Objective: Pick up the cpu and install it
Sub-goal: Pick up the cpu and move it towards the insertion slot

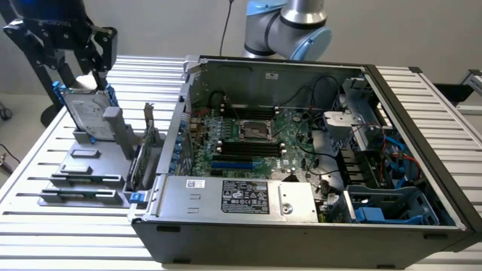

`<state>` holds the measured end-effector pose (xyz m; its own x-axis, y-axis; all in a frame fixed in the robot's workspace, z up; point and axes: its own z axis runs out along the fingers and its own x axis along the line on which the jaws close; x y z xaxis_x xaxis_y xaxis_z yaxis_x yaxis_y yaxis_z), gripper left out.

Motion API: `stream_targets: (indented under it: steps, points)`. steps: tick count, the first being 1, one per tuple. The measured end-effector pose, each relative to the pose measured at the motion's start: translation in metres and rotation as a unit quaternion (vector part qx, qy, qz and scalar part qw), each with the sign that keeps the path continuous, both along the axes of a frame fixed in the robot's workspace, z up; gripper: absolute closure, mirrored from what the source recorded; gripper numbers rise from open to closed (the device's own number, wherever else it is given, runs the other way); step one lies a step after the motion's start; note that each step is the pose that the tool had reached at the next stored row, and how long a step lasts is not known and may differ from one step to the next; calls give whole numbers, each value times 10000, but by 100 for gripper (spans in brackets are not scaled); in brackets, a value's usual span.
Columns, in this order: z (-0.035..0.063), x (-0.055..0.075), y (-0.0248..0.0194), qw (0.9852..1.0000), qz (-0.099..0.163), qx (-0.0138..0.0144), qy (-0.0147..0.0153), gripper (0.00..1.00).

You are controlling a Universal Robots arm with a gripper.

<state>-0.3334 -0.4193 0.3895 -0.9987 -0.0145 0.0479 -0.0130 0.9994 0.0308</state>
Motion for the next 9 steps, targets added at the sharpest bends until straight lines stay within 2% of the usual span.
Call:
stream_targets:
  steps: [9]
  points:
    - [2, 409, 18, 10000, 1, 0, 5, 45]
